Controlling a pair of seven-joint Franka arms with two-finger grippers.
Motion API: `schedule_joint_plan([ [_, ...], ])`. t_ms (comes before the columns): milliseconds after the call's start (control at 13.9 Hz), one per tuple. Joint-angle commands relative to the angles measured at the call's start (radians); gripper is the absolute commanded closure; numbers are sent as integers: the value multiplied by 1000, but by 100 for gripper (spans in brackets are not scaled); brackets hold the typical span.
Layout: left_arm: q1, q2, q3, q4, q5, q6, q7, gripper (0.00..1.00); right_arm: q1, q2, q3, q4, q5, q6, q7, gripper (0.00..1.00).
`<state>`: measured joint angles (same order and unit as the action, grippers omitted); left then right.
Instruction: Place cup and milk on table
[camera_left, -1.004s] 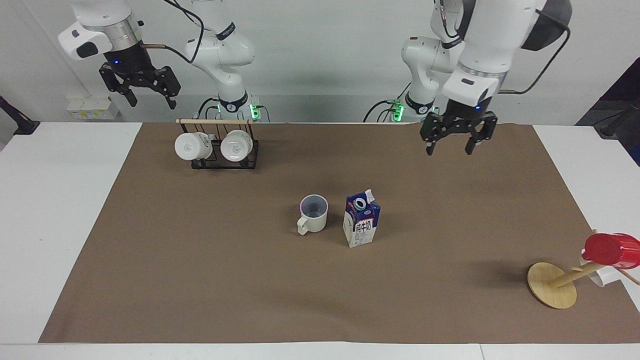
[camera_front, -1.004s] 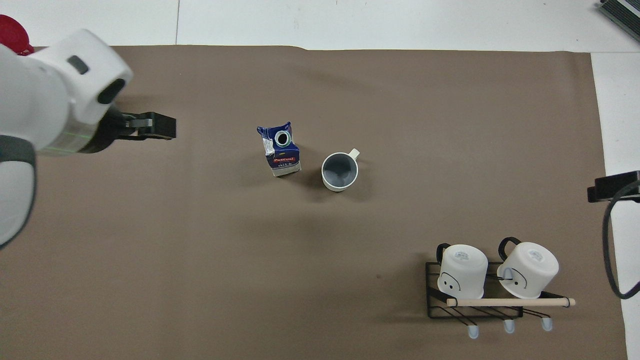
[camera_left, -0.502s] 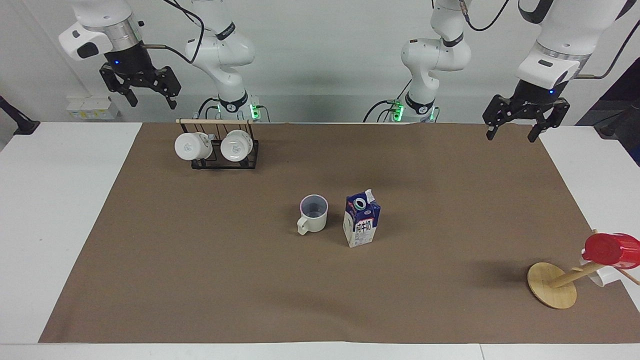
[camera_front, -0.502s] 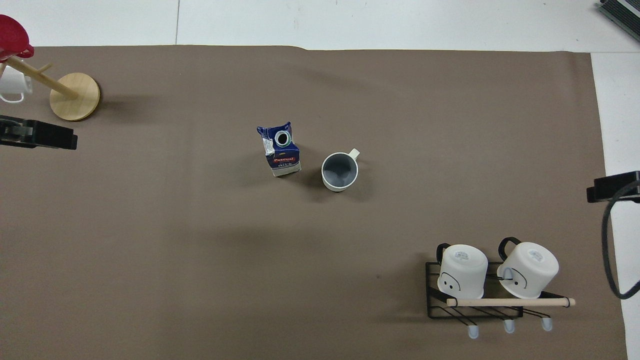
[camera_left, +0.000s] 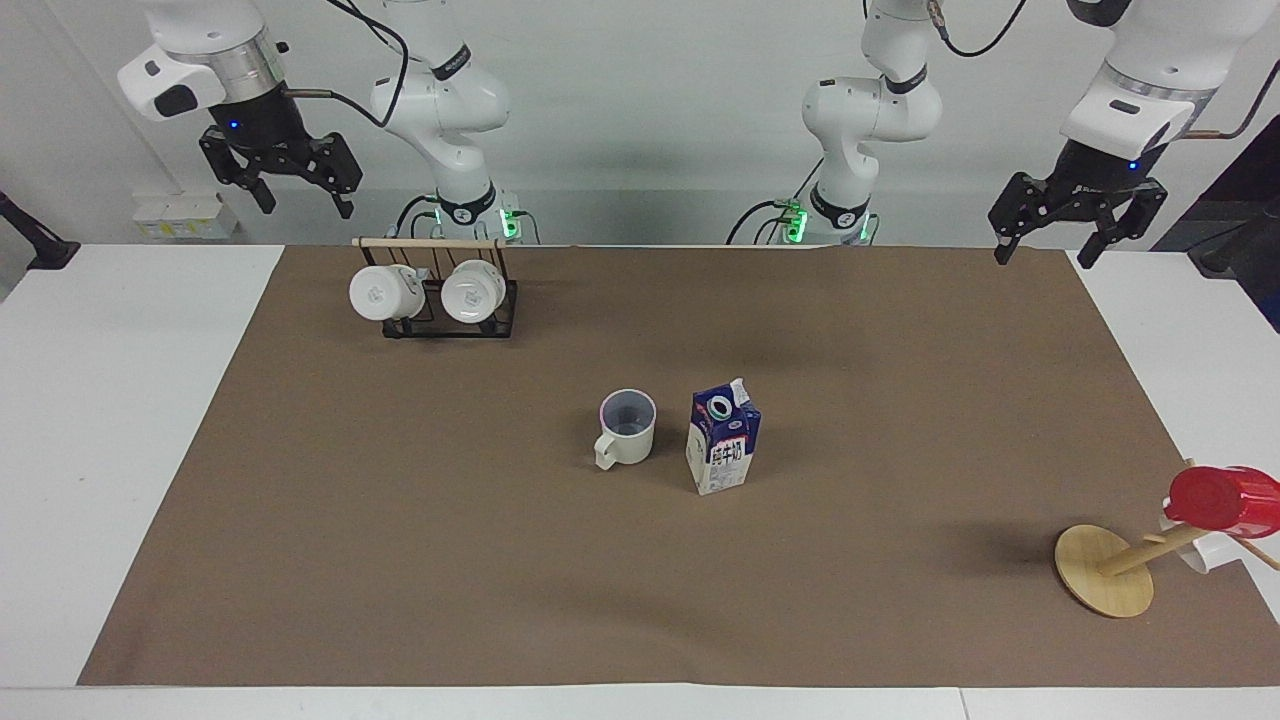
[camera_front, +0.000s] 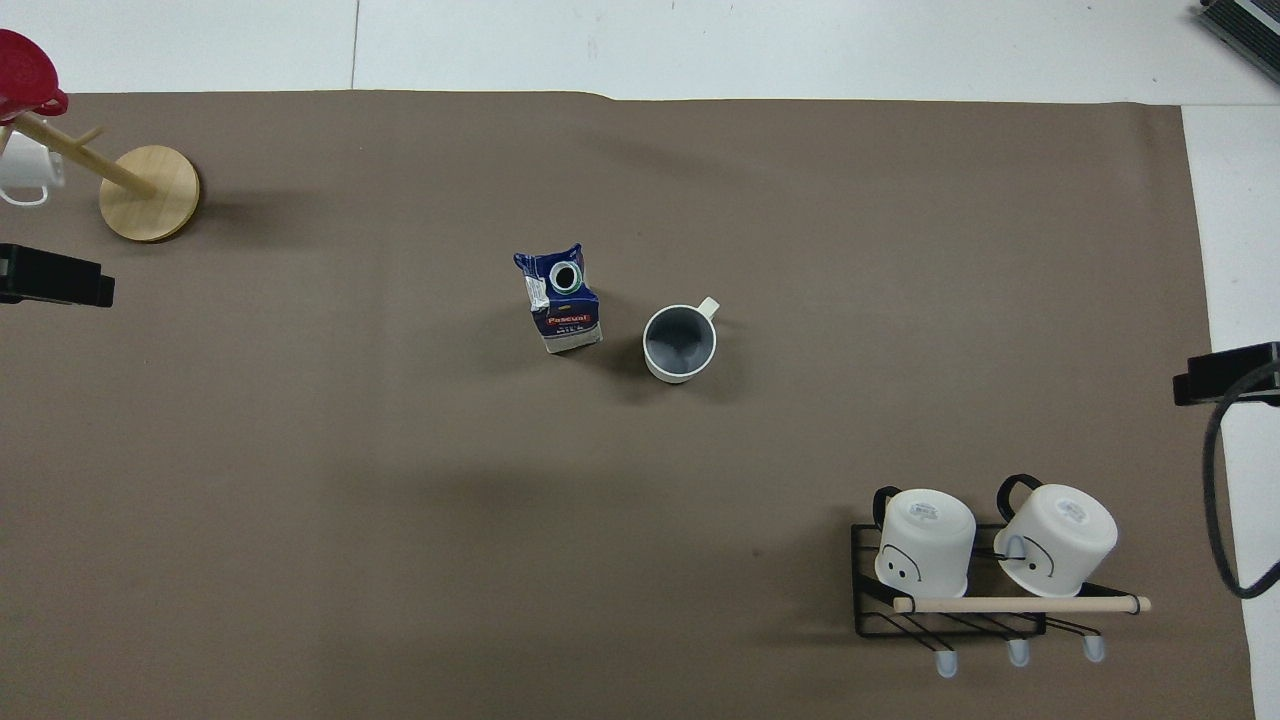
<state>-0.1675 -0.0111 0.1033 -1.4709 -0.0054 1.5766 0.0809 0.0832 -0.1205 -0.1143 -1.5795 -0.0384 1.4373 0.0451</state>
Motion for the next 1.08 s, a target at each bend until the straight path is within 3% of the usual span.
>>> schedule_joint_plan([
  [0, 11, -4, -2, 12, -24, -24, 7, 0, -2, -27, 4, -33, -14, 15, -16, 0],
  [1004, 14, -59, -1, -55, -18, -64, 10, 0, -2, -33, 4, -40, -12, 17, -19, 0],
])
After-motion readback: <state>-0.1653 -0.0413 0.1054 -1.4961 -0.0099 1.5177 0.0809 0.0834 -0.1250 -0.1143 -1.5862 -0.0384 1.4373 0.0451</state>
